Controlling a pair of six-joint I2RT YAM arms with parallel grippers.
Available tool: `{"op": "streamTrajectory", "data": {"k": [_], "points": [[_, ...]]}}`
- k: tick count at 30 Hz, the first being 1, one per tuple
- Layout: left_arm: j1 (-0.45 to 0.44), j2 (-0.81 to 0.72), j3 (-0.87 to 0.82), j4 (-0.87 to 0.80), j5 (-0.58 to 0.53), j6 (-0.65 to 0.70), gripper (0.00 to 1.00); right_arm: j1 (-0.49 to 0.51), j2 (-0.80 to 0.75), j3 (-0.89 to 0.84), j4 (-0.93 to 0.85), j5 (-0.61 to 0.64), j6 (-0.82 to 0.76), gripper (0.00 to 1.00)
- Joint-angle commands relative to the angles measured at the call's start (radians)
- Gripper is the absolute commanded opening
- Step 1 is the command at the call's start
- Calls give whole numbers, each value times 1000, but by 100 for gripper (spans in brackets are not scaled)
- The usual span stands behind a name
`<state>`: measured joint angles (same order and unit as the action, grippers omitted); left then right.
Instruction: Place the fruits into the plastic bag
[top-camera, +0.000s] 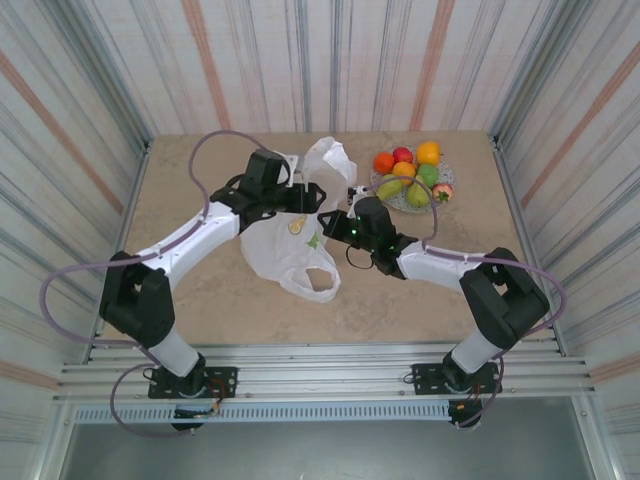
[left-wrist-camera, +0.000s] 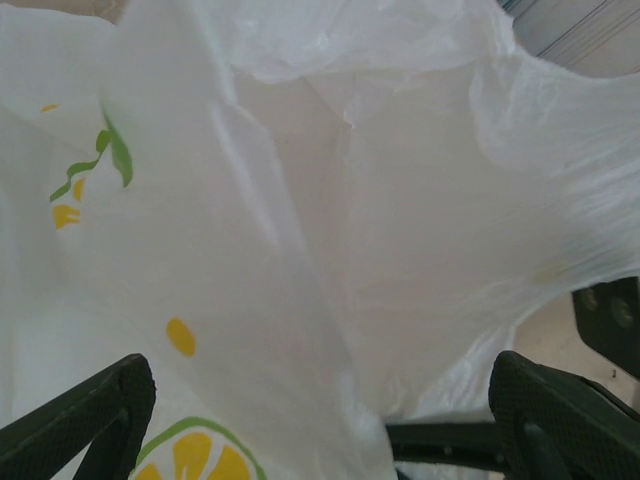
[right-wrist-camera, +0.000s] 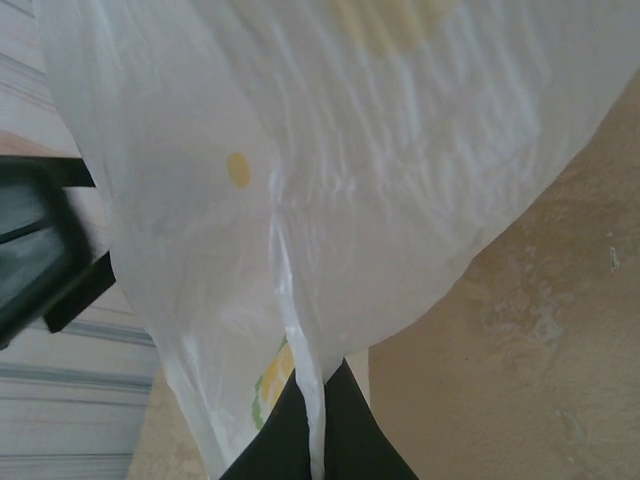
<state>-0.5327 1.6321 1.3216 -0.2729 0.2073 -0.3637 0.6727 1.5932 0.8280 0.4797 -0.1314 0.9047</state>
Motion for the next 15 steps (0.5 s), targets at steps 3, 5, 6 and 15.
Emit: {"op": "streamTrajectory", "data": {"k": [3,5,6,15], "points": [[-12,95,124,-168,-84,49,87,-5,-52,-15,-8,37,-42,0],[-23,110,126,-219,-111,63,87,-6,-72,-14,-35,75,-49,0],[-29,108,112,-229,-139,65,87,-5,-80,-13,-43,91,-54,0],[-23,79,110,-278,-269,122,53,41,-96,-1,-98,207,-94,0]]}}
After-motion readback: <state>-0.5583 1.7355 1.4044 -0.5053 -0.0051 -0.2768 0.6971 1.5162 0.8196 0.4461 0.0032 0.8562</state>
